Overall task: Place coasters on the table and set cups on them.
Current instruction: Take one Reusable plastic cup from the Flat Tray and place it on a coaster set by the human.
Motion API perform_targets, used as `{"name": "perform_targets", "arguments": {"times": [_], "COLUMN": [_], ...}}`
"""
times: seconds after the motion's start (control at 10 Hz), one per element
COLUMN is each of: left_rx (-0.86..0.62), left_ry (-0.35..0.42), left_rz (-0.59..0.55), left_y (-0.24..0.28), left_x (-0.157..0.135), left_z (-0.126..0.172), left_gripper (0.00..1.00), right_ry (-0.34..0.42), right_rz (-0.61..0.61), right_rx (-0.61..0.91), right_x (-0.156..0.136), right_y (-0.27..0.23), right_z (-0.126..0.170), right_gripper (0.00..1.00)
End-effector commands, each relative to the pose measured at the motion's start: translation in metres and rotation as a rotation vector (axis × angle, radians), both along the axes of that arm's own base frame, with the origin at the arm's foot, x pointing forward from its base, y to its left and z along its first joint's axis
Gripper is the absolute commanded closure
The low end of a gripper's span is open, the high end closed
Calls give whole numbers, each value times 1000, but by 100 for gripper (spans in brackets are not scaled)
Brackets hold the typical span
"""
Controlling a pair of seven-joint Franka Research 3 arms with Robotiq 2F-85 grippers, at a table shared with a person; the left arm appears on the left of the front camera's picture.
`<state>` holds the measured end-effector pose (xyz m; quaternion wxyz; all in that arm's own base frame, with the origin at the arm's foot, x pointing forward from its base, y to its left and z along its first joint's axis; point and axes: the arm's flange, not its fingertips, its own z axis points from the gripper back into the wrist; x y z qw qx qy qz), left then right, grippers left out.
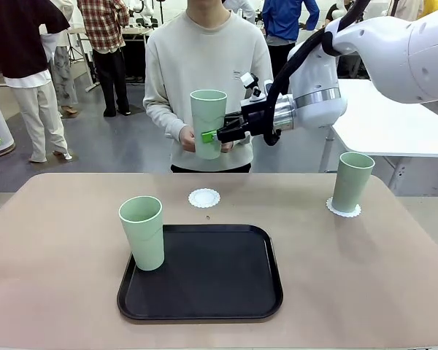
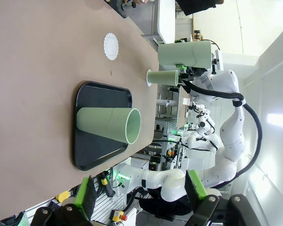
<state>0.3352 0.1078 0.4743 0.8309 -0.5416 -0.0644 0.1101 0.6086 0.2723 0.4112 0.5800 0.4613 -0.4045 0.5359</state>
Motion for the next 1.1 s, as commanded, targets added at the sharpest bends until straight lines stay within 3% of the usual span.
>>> {"name": "perform_targets", "arguments": {"times": [0.0,0.3,1.0], "left_rx": [-17,-17,-17], "left_ry": [-20,-20,-20], "left_rz": [-6,-6,-6], "left_y": [-1,-1,-1], "left_x": [1,1,1], "left_z": [1,1,1], "left_gripper": [0,0,0], "right_ry": [0,-14,-33], "right_rz": [2,81,164], "right_rx": [0,37,6], "right_x": [-1,16,24], "right_y": [1,4,14], "right_z": [0,-54,-111], "right_gripper": [17,17,17]}}
